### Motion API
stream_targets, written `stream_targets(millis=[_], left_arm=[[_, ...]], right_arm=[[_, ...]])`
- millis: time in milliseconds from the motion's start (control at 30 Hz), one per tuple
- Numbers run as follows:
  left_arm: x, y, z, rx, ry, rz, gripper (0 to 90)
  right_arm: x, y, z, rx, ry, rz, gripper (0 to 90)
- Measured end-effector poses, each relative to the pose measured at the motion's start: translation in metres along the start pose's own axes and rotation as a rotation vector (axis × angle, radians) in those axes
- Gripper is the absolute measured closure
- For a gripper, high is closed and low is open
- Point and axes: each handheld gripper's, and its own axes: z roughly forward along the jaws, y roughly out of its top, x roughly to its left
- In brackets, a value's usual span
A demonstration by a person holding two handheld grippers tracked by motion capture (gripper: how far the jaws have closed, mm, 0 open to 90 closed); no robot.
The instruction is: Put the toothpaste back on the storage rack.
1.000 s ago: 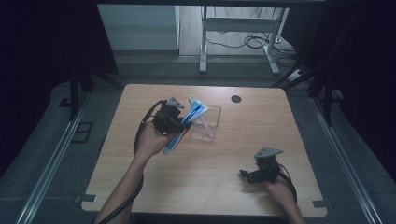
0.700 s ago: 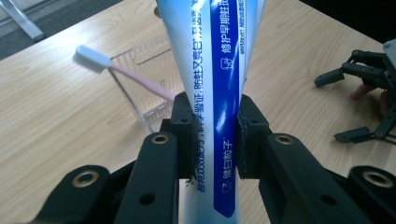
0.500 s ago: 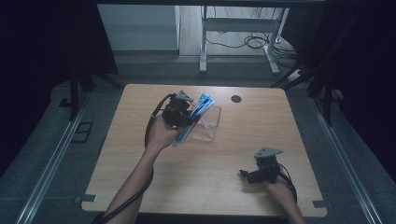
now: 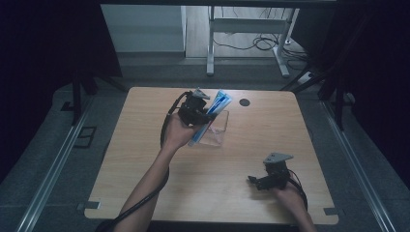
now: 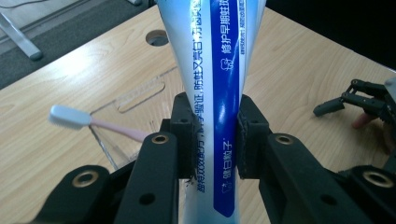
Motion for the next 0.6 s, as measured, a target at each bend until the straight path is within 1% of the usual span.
stream_targets(millis=[67, 100, 133, 200, 267, 367, 600], left_arm=[[0.001, 0.003, 0.002, -0.01, 0.005, -0.007, 73.2], [0.002, 0.004, 0.003, -0.016, 0.01, 0.001, 73.1], [0.002, 0.006, 0.004, -0.024, 0.015, -0.003, 73.2], [0.003, 0.007, 0.006, -0.031, 0.017, -0.011, 73.2], [0.005, 0.01, 0.008, -0.039, 0.021, -0.006, 73.2], [0.007, 0.013, 0.011, -0.049, 0.028, -0.013, 73.2], [0.011, 0.018, 0.021, -0.069, 0.042, -0.013, 73.2]], right_arm=[[0.0, 0.0, 0.0, 0.0, 0.0, 0.0, 0.0], [0.0, 0.0, 0.0, 0.0, 0.0, 0.001, 0.0], [0.0, 0.0, 0.0, 0.001, 0.001, 0.002, 0.0], [0.0, 0.0, 0.0, 0.0, 0.001, 0.0, 0.0], [0.0, 0.0, 0.0, 0.0, 0.001, 0.0, 0.0], [0.0, 0.0, 0.0, 0.0, 0.001, 0.001, 0.0], [0.0, 0.0, 0.0, 0.0, 0.001, 0.001, 0.0]])
